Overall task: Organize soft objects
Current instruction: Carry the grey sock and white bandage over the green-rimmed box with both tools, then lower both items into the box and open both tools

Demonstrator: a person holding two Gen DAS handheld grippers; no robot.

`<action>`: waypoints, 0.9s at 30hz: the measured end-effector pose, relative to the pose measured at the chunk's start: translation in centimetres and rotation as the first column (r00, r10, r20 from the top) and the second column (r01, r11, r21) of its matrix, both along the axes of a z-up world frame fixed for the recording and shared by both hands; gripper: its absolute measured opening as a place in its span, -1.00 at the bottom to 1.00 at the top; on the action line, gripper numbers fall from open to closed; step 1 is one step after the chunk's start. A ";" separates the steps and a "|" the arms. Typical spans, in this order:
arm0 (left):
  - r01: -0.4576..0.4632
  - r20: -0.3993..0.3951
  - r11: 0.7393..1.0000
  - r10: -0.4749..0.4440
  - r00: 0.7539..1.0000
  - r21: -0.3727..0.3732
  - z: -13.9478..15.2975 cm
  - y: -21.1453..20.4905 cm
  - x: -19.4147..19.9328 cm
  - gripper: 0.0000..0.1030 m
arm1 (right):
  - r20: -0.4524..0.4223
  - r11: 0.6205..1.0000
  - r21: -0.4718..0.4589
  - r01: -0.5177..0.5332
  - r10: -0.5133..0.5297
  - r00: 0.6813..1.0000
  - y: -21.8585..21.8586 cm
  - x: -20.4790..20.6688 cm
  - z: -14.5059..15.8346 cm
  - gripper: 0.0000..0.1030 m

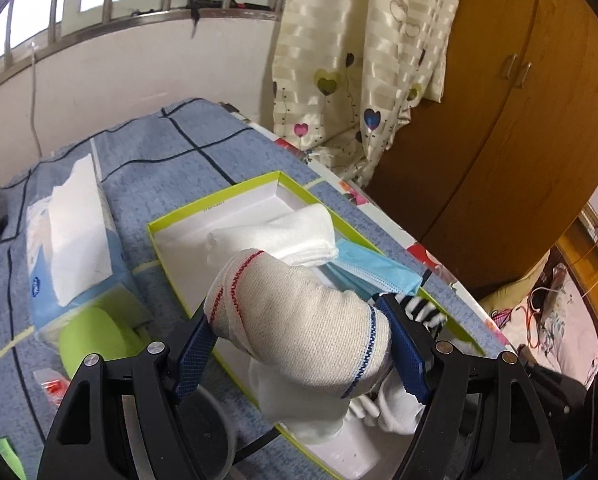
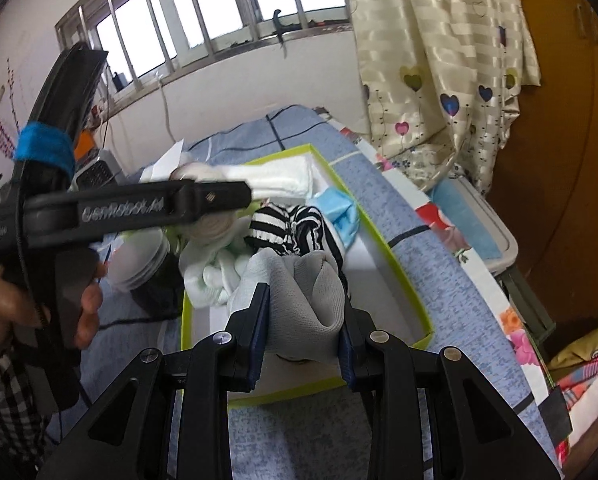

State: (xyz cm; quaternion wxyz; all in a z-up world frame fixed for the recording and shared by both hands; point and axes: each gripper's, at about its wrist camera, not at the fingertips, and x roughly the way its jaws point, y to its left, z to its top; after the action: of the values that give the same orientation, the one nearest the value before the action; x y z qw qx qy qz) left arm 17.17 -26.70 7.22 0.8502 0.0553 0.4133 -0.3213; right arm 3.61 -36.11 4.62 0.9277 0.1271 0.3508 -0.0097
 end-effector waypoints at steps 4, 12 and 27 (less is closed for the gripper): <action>0.000 -0.004 1.000 0.000 1.000 0.008 -0.4 -0.5 0.4 0.52 | -0.016 1.000 -0.004 -0.030 0.030 0.999 0.4 0.2 -0.5 -0.40; 0.011 -0.012 1.000 -0.011 1.000 0.020 -1.5 -1.6 0.2 0.52 | -0.033 0.998 0.001 -0.060 0.060 0.998 0.8 0.3 -1.3 -0.40; -0.011 0.016 0.999 0.011 1.000 0.033 -1.1 -1.5 -0.2 0.52 | 0.000 0.998 -0.033 -0.048 0.048 0.999 1.2 -0.2 -1.3 -0.30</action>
State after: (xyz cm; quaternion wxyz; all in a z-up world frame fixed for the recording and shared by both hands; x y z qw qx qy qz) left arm 16.95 -28.24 6.11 0.8543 0.0697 0.4120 -0.3092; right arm 3.39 -34.95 3.33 0.9299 0.1035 0.3530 0.0067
